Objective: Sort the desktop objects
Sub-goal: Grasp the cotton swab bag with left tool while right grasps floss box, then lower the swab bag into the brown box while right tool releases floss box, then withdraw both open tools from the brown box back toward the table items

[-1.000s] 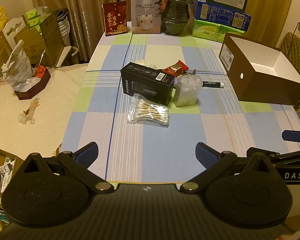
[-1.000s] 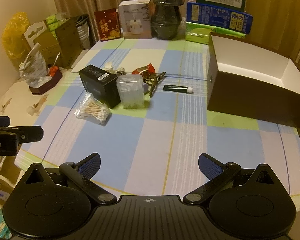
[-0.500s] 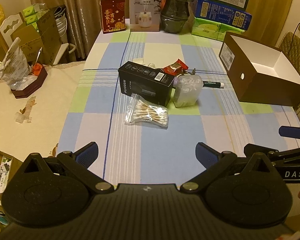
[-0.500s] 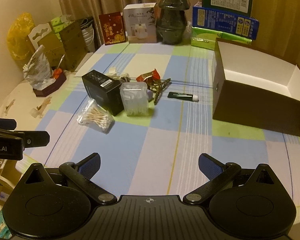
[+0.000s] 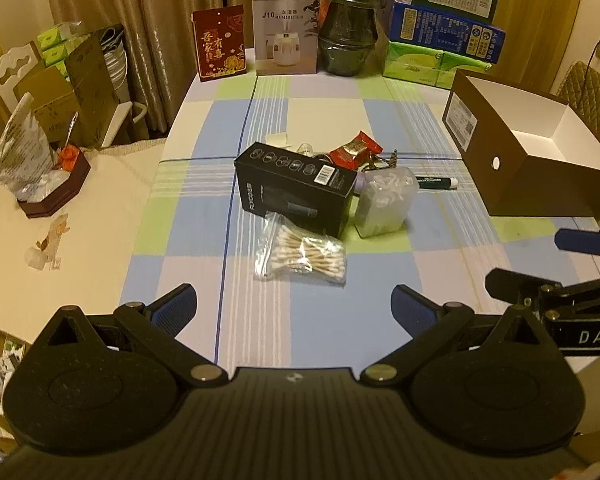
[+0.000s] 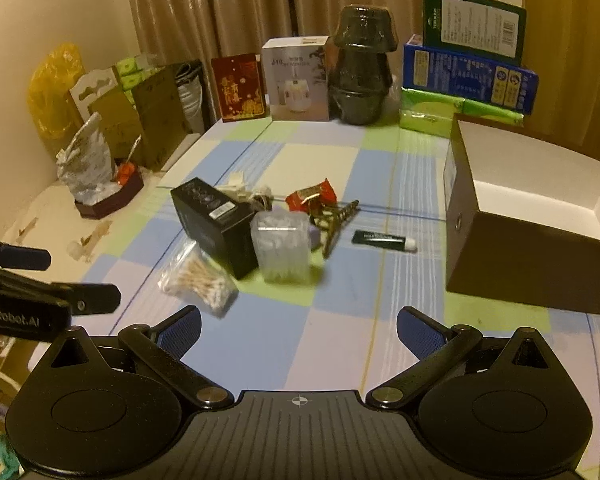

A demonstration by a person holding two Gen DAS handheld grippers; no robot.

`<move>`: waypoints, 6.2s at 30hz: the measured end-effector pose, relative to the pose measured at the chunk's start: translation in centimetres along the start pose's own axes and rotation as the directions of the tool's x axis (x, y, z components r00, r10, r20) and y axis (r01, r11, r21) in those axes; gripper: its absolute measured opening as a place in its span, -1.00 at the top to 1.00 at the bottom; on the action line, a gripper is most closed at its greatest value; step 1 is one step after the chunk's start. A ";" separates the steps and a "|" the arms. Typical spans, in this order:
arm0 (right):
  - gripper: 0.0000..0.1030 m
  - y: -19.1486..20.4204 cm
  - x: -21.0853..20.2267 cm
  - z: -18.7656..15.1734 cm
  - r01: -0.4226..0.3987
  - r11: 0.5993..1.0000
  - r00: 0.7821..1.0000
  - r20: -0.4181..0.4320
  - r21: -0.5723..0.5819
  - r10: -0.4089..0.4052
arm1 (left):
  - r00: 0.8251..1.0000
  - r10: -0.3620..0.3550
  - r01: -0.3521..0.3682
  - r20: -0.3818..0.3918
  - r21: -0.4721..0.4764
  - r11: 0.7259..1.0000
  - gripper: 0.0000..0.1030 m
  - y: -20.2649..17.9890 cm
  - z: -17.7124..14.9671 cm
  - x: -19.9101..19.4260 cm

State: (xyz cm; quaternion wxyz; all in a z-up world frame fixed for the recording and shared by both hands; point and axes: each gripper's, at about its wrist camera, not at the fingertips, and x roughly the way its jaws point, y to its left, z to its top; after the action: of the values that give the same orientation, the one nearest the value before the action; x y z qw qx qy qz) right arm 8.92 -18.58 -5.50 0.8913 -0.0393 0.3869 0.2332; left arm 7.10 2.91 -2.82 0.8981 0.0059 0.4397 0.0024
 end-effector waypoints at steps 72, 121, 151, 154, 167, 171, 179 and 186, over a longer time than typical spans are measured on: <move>-0.08 1.2 14.3 3.7 0.010 0.993 1.000 0.021 -0.121 -0.007 | 0.999 -0.006 0.006 -0.042 -0.005 1.000 -0.36 4.9 1.8 12.7; -0.07 -24.7 -8.3 9.3 0.137 0.967 0.938 0.285 0.215 -0.196 | 0.923 -0.349 0.282 0.161 0.336 0.899 -0.36 -21.7 15.1 6.6; -0.07 -41.0 2.5 8.0 0.296 0.944 0.952 -0.124 0.147 -0.279 | 0.956 -0.244 0.290 -0.165 0.383 0.877 -0.43 -33.3 19.5 22.4; -0.07 -41.1 3.2 8.2 0.290 0.949 0.951 -0.152 0.127 -0.270 | 0.957 -0.237 0.287 -0.170 0.398 0.871 -0.55 -33.4 19.4 22.5; -0.46 -40.8 3.7 9.4 0.268 0.957 0.961 -0.108 0.113 -0.256 | 0.965 -0.225 0.258 -0.133 0.349 0.901 -0.75 -32.7 20.0 21.5; -0.54 -40.5 3.4 9.3 0.250 0.961 0.966 -0.099 0.118 -0.239 | 0.967 -0.225 0.251 -0.117 0.324 0.912 -0.76 -32.5 20.0 20.8; -0.60 -39.8 2.7 9.0 0.215 0.969 0.975 -0.087 0.118 -0.206 | 0.974 -0.209 0.226 -0.090 0.270 0.936 -0.76 -32.2 19.9 19.6; -0.64 -39.1 1.7 9.1 0.196 0.974 0.980 -0.056 0.116 -0.190 | 0.977 -0.204 0.211 -0.055 0.232 0.949 -0.76 -31.7 19.7 17.7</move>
State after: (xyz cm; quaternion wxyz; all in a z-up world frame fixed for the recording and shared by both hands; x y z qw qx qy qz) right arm 33.44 -50.34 -4.63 0.9017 -0.0276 0.4142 0.1206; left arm 33.52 -28.75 -5.11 0.8796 0.0666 0.4484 -0.1445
